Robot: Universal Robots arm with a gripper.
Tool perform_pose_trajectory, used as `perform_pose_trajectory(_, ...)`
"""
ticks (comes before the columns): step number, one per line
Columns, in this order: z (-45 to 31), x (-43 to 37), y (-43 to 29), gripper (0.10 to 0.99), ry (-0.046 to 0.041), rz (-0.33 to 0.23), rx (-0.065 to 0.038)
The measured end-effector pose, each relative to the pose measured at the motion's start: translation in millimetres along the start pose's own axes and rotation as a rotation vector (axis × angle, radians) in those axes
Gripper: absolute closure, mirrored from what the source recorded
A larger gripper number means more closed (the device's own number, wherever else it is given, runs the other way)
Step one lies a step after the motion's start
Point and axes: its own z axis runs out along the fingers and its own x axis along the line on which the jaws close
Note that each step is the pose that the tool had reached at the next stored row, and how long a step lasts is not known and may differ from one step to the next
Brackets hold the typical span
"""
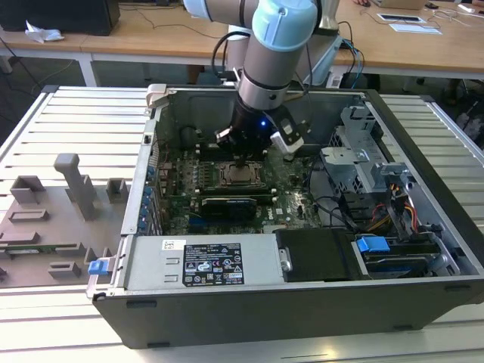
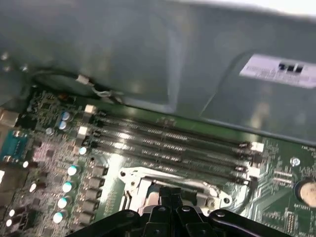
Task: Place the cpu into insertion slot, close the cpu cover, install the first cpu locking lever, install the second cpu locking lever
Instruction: 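Install the second cpu locking lever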
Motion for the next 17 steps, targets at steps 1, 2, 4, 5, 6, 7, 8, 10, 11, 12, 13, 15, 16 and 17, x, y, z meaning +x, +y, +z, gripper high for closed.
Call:
perform_pose_trajectory(1, 0.4, -1.7, 3.2, 0.980, 0.0023, 0.001, 0.006)
perform_pose_trajectory(2, 0.9, -3.3, 6.5, 0.980, 0.0046, 0.002, 0.013)
perform_pose_trajectory(4, 1.2, -5.2, 8.8, 0.980, 0.0075, 0.003, 0.023)
perform_pose_trajectory(5, 1.2, -6.1, 9.1, 0.980, 0.0089, 0.004, 0.028)
perform_pose_trajectory(6, 1.0, -6.4, 9.2, 0.980, 0.0099, 0.004, 0.032)
perform_pose_trajectory(7, -0.2, -6.3, 9.3, 0.980, 0.0110, 0.005, 0.037)
perform_pose_trajectory(8, -2.7, -6.2, 9.8, 0.980, 0.0118, 0.005, 0.041)
perform_pose_trajectory(10, -14.6, -5.3, 12.0, 0.980, 0.0130, 0.006, 0.046)
perform_pose_trajectory(11, -19.3, -5.0, 12.8, 0.980, 0.0131, 0.006, 0.047)
perform_pose_trajectory(12, -23.5, -4.6, 13.6, 0.980, 0.0132, 0.006, 0.047)
perform_pose_trajectory(13, -28.0, -4.3, 14.4, 0.980, 0.0133, 0.006, 0.048)
perform_pose_trajectory(15, -32.3, -4.0, 15.3, 0.980, 0.0192, 0.009, 0.074)
perform_pose_trajectory(16, -32.7, -3.9, 15.3, 0.980, 0.0237, 0.012, 0.095)
perform_pose_trajectory(17, -33.4, -3.9, 15.4, 0.980, 0.0312, 0.015, 0.129)
